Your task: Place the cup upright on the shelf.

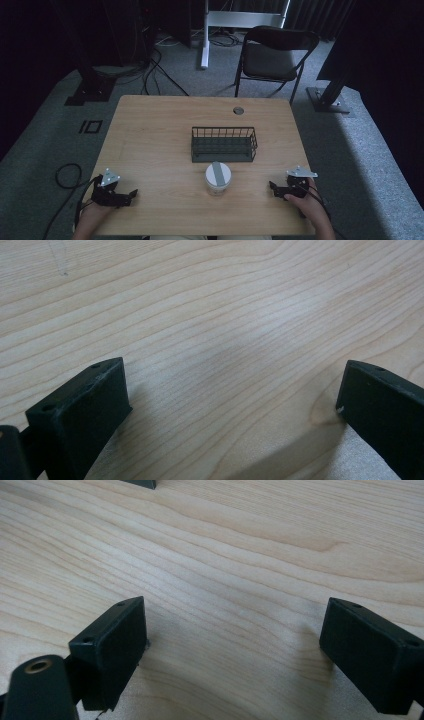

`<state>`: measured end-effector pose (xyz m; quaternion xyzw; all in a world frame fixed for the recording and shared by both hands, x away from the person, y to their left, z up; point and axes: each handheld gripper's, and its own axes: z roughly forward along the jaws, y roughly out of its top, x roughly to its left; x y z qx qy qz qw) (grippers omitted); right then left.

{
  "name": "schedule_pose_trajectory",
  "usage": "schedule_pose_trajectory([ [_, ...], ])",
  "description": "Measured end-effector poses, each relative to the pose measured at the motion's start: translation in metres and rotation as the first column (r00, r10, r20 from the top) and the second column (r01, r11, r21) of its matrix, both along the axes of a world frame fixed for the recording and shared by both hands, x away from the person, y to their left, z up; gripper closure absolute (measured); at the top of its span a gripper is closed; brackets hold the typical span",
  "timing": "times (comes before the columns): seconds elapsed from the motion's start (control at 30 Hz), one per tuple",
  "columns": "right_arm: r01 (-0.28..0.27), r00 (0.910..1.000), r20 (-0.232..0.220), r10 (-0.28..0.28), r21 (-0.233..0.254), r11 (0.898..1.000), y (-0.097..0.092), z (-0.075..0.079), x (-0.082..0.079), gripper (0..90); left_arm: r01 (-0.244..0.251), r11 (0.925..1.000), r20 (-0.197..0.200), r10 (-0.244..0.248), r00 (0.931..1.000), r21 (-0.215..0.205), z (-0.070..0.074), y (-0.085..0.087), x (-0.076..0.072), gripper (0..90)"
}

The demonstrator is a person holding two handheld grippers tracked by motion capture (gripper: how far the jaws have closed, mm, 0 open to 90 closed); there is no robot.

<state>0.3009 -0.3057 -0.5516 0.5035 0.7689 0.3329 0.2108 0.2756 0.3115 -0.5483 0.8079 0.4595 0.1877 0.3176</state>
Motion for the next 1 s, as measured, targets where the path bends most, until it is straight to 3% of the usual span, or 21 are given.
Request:
schedule_pose_trajectory([
  [1.0, -0.024, 0.9997, 0.001, 0.024, 0.0, 1.0, -0.0029, 0.0, -0.0024, 11.2, 0.024, 0.9997, 0.001, -0.024, 0.9997, -0.001, -0.0002, -0.0001, 0.0007, 0.5],
])
